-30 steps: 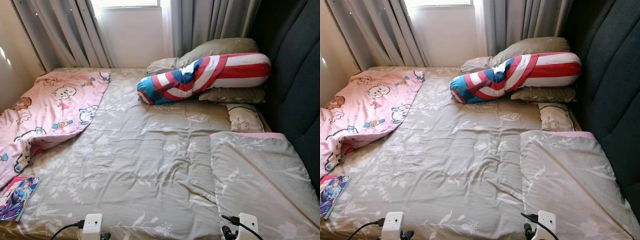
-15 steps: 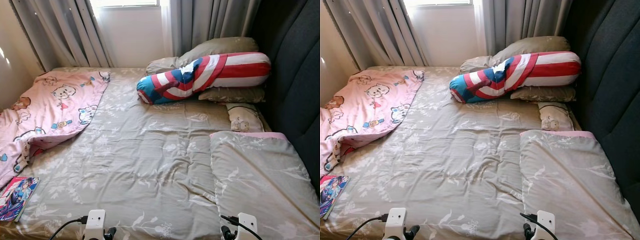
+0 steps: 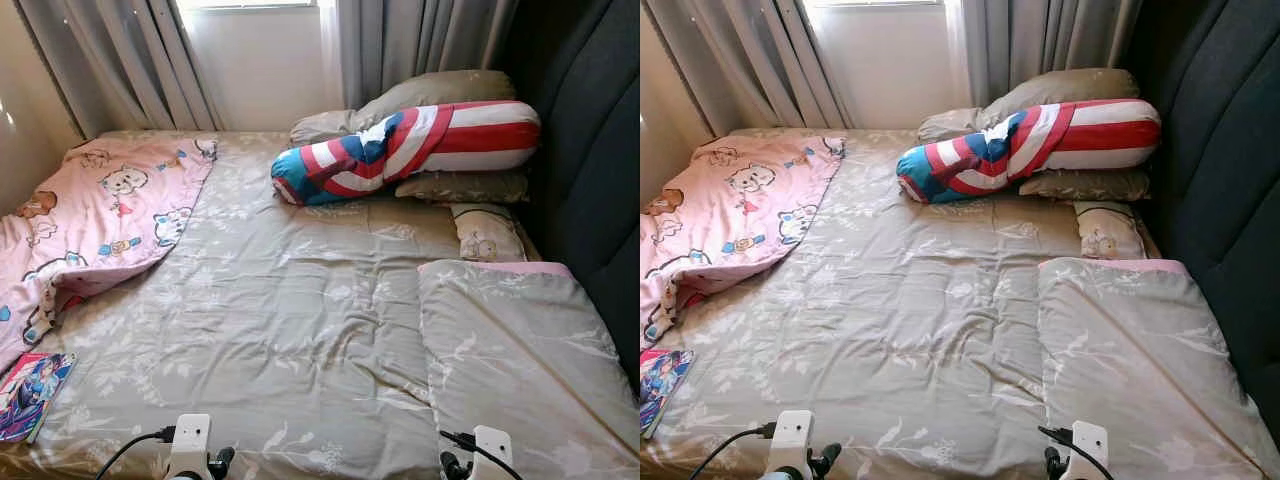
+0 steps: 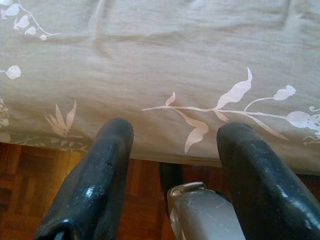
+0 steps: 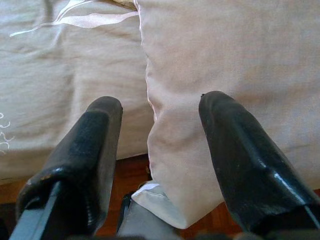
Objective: Clean up the room
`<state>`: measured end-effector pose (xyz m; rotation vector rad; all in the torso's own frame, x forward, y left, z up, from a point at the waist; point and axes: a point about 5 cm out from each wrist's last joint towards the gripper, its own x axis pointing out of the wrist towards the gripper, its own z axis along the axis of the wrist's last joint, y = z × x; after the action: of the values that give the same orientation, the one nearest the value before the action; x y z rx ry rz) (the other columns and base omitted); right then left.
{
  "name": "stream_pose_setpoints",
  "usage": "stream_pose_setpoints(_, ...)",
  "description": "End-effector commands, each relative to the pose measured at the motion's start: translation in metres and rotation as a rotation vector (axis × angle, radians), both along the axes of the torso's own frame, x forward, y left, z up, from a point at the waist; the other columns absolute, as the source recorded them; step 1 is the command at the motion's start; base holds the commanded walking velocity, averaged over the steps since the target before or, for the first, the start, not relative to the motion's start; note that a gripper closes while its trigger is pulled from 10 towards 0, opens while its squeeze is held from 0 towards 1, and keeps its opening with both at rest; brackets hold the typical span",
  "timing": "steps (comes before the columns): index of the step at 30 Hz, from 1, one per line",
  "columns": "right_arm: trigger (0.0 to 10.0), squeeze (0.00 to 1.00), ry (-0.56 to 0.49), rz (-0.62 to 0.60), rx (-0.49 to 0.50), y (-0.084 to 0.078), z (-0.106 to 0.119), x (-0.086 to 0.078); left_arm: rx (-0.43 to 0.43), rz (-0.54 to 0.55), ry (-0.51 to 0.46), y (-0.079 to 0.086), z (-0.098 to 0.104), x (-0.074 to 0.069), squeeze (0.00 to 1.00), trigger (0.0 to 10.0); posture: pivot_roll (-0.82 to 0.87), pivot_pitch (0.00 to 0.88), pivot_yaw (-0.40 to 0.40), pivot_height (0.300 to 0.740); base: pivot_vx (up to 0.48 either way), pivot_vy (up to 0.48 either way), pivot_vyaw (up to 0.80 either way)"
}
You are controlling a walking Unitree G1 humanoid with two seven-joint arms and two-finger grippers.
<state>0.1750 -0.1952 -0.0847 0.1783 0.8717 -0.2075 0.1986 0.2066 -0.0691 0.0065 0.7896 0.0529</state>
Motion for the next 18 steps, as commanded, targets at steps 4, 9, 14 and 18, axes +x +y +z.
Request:
stream_pose_setpoints(4, 10.0, 0.0, 0.004, 0.035, 0.007, 0.004, -0.0006, -0.0002, -0.003, 0.018, -0.004, 0.0013, 0.0004, 0.0004, 0.0, 10.0, 0.01, 0.028, 0.006, 0.74, 0.0, 0.0, 0.0)
stream_pose_setpoints(9, 10.0, 0.0, 0.008, 0.037, 0.009, 0.0044, -0.0012, -0.0011, -0.006, 0.02, -0.002, 0.0015, 0.0002, 0.0001, 0.0, 10.0, 0.01, 0.032, 0.007, 0.74, 0.0, 0.0, 0.79)
stream_pose_setpoints(14, 10.0, 0.0, 0.019, 0.021, 0.012, 0.0041, -0.0023, -0.0031, -0.007, 0.022, 0.0, 0.0021, 0.0001, -0.0004, 0.0, 10.0, 0.01, 0.033, 0.007, 0.74, 0.0, 0.0, 0.32)
stream_pose_setpoints(18, 10.0, 0.0, 0.023, 0.026, 0.014, 0.0042, -0.0027, -0.0039, -0.012, 0.023, 0.0, 0.0021, -0.0001, -0.0007, 0.0, 10.0, 0.01, 0.032, 0.008, 0.74, 0.0, 0.0, 0.0)
